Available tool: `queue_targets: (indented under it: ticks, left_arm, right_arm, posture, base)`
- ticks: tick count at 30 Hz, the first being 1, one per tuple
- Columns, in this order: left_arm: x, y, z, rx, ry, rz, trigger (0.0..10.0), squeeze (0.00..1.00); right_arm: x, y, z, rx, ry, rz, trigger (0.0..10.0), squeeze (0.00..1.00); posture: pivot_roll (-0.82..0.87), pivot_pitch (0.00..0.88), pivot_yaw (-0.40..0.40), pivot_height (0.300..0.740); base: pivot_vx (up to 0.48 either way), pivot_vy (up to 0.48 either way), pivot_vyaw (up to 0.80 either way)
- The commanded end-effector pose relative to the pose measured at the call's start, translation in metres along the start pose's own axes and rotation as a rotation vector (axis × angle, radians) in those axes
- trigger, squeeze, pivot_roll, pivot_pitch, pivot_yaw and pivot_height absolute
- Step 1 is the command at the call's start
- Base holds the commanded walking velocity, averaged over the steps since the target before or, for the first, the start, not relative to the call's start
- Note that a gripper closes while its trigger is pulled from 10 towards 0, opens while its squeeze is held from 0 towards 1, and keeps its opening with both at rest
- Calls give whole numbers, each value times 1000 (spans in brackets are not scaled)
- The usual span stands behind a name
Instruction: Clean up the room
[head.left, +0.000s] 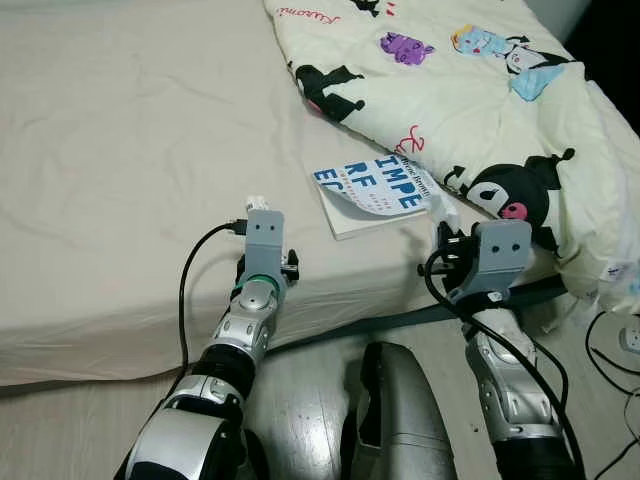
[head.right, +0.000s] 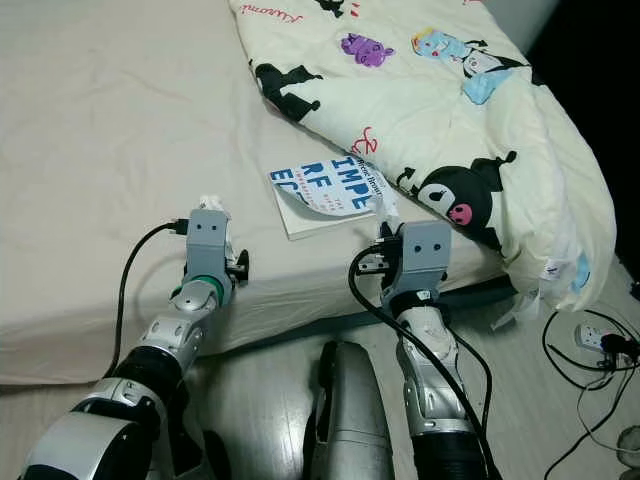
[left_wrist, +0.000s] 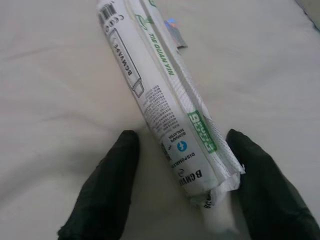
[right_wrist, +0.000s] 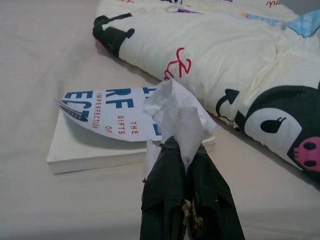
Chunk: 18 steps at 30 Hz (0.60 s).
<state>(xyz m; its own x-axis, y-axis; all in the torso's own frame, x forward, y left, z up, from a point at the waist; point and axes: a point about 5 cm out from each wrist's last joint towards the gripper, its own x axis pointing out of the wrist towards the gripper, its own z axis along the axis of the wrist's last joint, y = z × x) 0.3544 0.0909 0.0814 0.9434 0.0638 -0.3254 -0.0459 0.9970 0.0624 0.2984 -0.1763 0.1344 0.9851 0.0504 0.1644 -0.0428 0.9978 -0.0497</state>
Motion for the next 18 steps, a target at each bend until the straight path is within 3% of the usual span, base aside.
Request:
queue_targets:
  ticks: [1,10,18]
  left_arm:
    - [0,5,-8,-1,28,31,0,0]
    - [1,8,9,-3,-56,6,0,0]
    - [-9,15,3,46,-99,-28,0,0]
  right_arm:
    - [-5,-4,-6,10,29,-18,10000,0]
    - [2,-2,-3,16,23,-13,10000,0]
    - [4,-2,-4,18,22,-12,10000,0]
  posture:
    - [-150,202,49,535]
    - [-127,186,44,535]
    - [-114,172,42,535]
  base:
    - [0,0,0]
    - [0,0,0]
    - [0,0,0]
